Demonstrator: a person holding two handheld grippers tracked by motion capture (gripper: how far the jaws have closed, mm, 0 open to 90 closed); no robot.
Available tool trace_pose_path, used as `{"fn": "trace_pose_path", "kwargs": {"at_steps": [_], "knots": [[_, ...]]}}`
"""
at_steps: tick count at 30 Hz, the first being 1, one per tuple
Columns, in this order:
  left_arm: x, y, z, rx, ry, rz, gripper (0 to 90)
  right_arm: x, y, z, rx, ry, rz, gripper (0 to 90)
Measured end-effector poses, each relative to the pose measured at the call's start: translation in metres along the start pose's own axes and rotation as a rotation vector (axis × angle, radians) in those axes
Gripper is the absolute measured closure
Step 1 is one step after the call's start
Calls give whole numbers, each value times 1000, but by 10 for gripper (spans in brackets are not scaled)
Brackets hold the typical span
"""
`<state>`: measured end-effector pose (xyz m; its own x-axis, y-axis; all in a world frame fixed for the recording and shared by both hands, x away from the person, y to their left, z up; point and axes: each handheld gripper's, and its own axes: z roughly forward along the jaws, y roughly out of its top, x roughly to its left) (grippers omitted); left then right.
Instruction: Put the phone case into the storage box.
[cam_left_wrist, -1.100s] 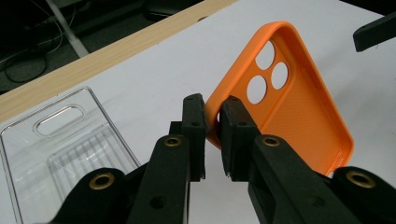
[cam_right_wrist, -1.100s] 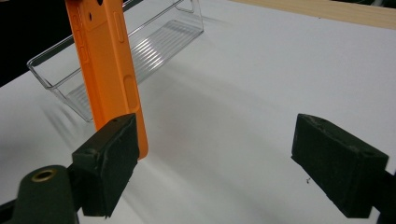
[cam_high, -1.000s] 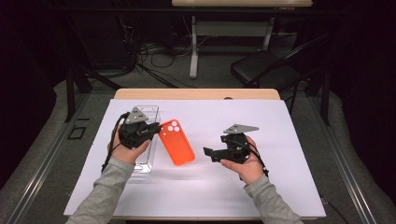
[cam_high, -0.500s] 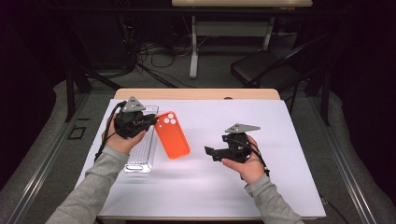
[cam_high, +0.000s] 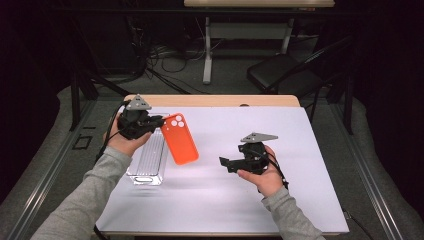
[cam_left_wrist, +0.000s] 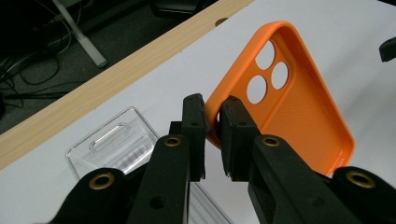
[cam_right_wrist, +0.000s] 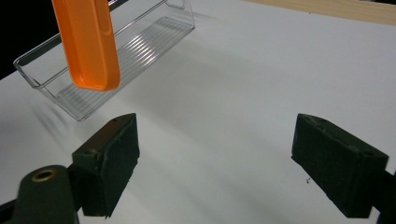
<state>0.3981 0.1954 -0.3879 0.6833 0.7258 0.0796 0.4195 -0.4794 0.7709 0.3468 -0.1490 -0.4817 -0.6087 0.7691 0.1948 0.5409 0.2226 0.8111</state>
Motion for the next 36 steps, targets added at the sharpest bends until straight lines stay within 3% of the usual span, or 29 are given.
{"fn": "trace_pose_path", "kwargs": {"at_steps": [15, 20, 36], "knots": [[31, 9, 0, 11, 63, 0, 815, 0, -1, 2, 14, -5, 7, 149], [43, 12, -3, 6, 95, 19, 815, 0, -1, 2, 16, -6, 5, 149], [59, 17, -6, 10, 122, 35, 815, -1, -2, 3, 19, -7, 3, 149]]}}
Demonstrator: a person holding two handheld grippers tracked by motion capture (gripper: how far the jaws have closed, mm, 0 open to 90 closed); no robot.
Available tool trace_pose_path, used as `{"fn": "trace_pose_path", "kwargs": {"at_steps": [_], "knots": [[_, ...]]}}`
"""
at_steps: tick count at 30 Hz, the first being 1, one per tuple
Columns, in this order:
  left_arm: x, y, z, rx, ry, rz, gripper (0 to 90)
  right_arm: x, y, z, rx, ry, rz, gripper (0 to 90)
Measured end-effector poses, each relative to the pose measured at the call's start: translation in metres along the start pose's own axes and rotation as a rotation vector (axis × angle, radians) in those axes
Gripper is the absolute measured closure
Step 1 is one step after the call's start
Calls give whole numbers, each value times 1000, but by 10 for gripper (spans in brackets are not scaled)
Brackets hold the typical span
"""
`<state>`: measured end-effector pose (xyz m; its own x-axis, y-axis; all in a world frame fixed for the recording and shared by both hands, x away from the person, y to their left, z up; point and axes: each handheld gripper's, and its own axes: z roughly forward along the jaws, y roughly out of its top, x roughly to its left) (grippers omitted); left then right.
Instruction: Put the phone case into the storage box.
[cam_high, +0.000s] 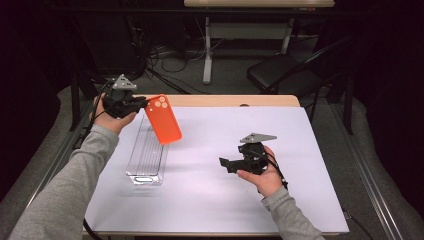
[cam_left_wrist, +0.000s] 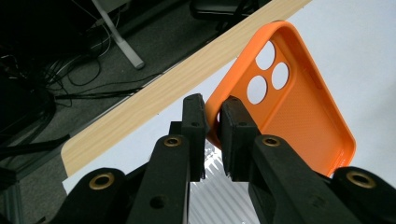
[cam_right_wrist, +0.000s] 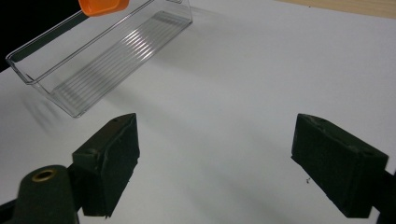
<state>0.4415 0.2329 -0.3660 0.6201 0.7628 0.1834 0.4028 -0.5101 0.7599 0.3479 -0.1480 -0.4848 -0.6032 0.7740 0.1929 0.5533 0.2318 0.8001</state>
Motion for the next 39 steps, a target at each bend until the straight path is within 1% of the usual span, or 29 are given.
{"fn": "trace_pose_path", "kwargs": {"at_steps": [2, 3, 6, 10, 13, 15, 18, 22, 28, 31, 35, 37, 38, 39], "knots": [[1, 1, 1, 0, 7, -2, 814, 0, 0, 0, 1, -1, -2, 149], [2, 1, 1, 6, 10, 3, 814, 0, 0, 0, 1, -1, -2, 149], [4, 3, 2, 11, 11, 3, 815, 0, 0, 0, -1, 0, 3, 149], [6, 5, 3, 26, 22, 23, 815, 0, -1, 1, -1, -1, 1, 150], [7, 6, 4, 15, 22, 23, 815, 0, -1, 1, -1, -1, 2, 149], [9, 6, 6, 17, 17, 16, 815, 0, -1, 1, -1, 0, 0, 150], [11, 6, 7, 32, 21, 18, 815, 0, -1, 1, -1, 0, 0, 150], [13, 7, 8, 27, 19, 9, 815, 0, -1, 1, -1, -1, 4, 150], [17, 6, 9, 19, 36, 3, 814, -1, -1, 2, 5, -1, 7, 150], [18, 6, 10, 14, 49, 12, 814, -1, -2, 2, 4, -1, 7, 150], [21, 6, 12, 12, 61, 9, 813, -1, -1, 2, 2, -4, 9, 153], [24, 6, 13, 13, 76, 20, 813, -1, -1, 2, 3, -4, 12, 154], [27, 5, 14, 20, 93, 24, 813, -2, -2, 2, 0, -3, 10, 155], [27, 5, 14, 20, 93, 24, 812, -2, -2, 2, 0, -3, 10, 155]]}}
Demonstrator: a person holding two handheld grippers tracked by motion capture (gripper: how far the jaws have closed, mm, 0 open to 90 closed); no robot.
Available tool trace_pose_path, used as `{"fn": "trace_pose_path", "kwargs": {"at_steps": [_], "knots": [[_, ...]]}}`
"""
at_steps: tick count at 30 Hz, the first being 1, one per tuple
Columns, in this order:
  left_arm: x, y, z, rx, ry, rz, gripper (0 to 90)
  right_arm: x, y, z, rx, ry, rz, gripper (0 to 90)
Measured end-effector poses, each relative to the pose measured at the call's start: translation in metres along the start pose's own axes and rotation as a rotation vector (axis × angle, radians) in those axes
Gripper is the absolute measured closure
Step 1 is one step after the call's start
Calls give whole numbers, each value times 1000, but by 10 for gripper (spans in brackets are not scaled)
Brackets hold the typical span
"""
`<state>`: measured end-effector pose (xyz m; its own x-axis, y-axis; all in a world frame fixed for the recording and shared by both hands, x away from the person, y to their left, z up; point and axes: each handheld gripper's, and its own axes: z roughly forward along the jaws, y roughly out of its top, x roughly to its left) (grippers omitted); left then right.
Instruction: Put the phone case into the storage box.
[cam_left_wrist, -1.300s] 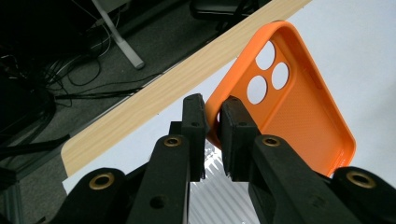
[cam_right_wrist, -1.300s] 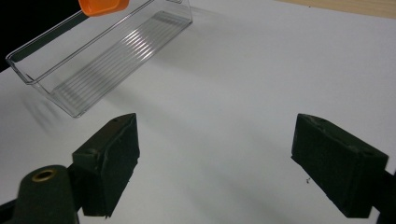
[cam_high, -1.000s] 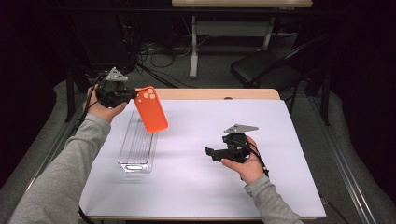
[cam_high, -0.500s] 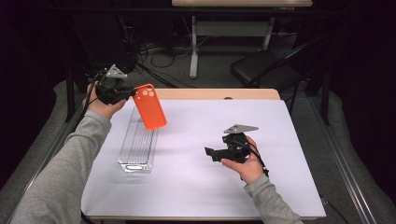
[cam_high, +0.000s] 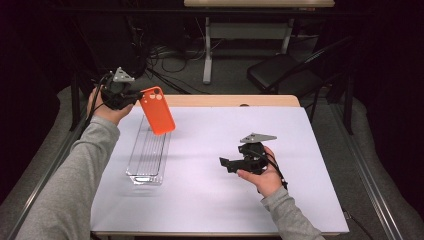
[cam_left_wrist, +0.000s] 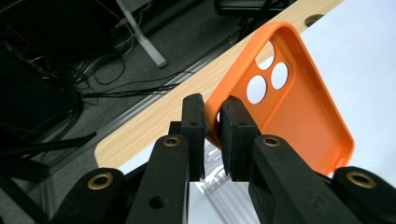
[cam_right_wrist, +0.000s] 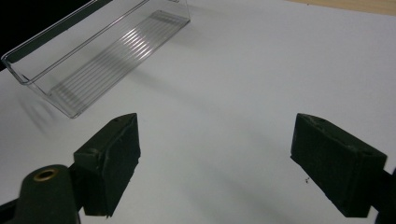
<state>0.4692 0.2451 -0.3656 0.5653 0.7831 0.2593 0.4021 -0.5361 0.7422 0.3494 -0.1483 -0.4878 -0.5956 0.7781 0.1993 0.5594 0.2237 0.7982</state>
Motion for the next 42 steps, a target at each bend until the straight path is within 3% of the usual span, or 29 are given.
{"fn": "trace_pose_path", "kwargs": {"at_steps": [8, 14, 30, 42], "knots": [[12, -5, 3, 3, 41, -36, 812, 0, -1, 1, 4, -1, 2, 156], [16, -7, 6, 12, 37, -31, 813, 0, -1, 3, 10, 1, -3, 156], [17, -8, 14, -76, 104, 88, 813, 1, -2, 4, 14, -1, -3, 156], [19, -12, 19, -84, 128, 141, 812, 0, -2, 3, 8, -4, -5, 156]]}}
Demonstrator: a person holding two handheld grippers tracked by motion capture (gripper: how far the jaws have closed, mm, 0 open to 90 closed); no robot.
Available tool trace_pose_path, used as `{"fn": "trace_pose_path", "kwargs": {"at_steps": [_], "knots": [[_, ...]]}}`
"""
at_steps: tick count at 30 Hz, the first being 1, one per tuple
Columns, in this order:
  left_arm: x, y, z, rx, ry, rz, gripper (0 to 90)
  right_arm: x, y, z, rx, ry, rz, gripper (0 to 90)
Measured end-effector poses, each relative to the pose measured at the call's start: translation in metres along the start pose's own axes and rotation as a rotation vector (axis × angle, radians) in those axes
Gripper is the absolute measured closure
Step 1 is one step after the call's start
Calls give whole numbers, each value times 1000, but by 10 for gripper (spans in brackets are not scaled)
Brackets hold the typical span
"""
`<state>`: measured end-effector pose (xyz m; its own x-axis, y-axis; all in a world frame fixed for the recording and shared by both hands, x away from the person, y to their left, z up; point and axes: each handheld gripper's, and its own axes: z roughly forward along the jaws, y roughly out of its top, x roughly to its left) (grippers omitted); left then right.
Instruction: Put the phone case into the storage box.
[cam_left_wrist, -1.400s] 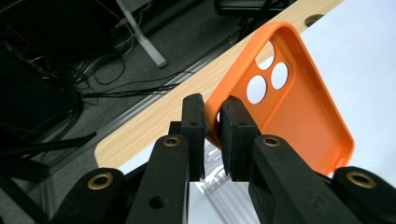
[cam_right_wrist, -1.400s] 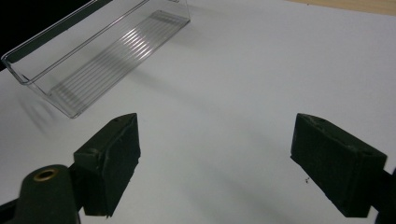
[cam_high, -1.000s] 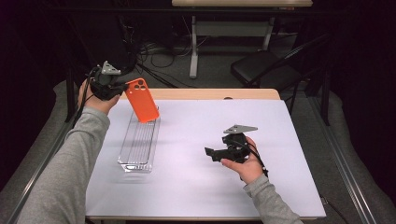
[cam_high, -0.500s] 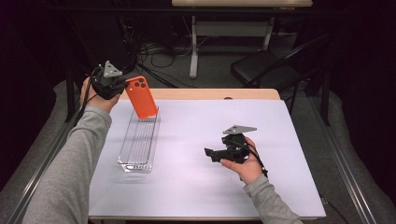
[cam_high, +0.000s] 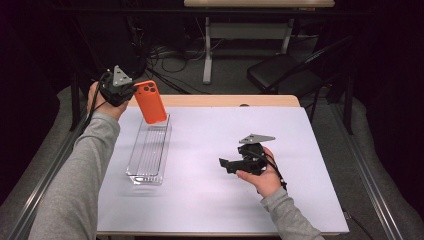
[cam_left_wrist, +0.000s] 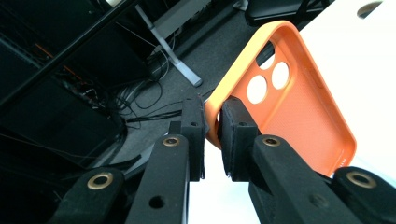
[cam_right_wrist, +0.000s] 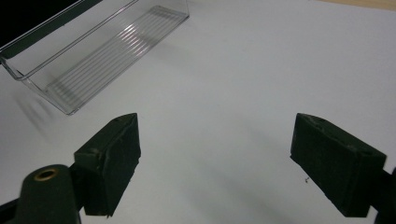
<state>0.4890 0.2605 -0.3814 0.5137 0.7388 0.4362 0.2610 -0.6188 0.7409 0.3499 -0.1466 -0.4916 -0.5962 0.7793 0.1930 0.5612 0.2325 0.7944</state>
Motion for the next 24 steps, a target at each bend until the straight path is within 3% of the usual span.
{"fn": "trace_pose_path", "kwargs": {"at_steps": [12, 24], "knots": [[-2, -10, 12, -8, 33, 101, 812, 0, 0, 0, -1, -5, 1, 156], [-8, -17, 24, -8, 18, 147, 812, -1, -1, -1, -1, -10, 4, 156]]}}
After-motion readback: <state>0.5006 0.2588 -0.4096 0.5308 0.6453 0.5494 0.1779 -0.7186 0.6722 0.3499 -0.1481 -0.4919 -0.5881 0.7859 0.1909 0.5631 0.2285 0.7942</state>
